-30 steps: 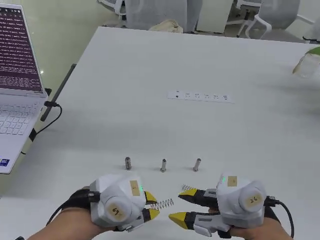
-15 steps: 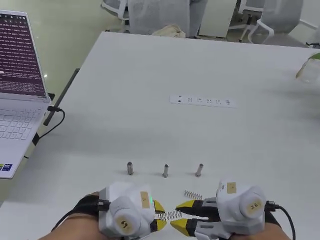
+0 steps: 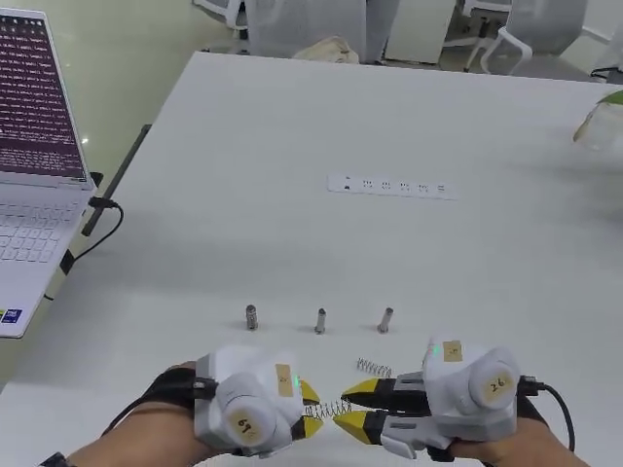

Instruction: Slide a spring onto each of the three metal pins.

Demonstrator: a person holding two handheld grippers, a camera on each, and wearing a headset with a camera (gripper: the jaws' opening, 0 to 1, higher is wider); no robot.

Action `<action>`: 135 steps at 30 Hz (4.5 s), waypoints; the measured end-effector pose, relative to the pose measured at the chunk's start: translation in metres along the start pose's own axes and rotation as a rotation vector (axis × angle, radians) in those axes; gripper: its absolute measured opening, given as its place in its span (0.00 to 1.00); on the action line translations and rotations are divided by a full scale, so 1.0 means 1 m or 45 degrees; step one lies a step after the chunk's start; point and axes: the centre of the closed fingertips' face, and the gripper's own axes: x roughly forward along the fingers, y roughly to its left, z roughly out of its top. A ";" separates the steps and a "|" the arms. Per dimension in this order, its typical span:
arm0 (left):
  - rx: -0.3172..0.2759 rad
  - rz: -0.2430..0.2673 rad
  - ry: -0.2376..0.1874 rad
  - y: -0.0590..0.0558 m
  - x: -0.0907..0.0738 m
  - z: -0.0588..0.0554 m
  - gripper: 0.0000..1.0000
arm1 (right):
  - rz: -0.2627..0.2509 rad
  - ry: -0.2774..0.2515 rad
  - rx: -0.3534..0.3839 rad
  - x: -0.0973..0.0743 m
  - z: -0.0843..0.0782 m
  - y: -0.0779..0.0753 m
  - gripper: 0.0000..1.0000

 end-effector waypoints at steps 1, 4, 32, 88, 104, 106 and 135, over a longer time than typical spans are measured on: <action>0.004 0.000 0.003 0.000 0.000 -0.001 0.03 | 0.002 0.001 -0.001 0.000 0.000 0.000 0.12; 0.014 -0.001 0.007 0.000 0.001 -0.001 0.03 | 0.007 0.001 -0.006 -0.001 0.002 0.001 0.11; 0.009 0.009 -0.075 0.006 0.000 0.017 0.03 | 0.181 0.364 -0.485 0.005 0.010 0.009 0.12; -0.078 -0.055 -0.110 -0.003 0.004 0.019 0.03 | 0.213 0.532 -0.763 0.002 0.004 0.013 0.08; -0.173 0.010 -0.080 0.006 0.001 -0.008 0.09 | 0.156 0.567 -0.697 -0.014 -0.010 -0.009 0.08; -0.189 0.022 -0.077 0.008 -0.001 -0.011 0.09 | 0.148 0.567 -0.688 -0.015 -0.010 -0.012 0.08; -0.494 0.287 -0.130 0.046 -0.045 -0.050 0.25 | 0.069 0.609 -0.603 -0.021 -0.011 -0.053 0.08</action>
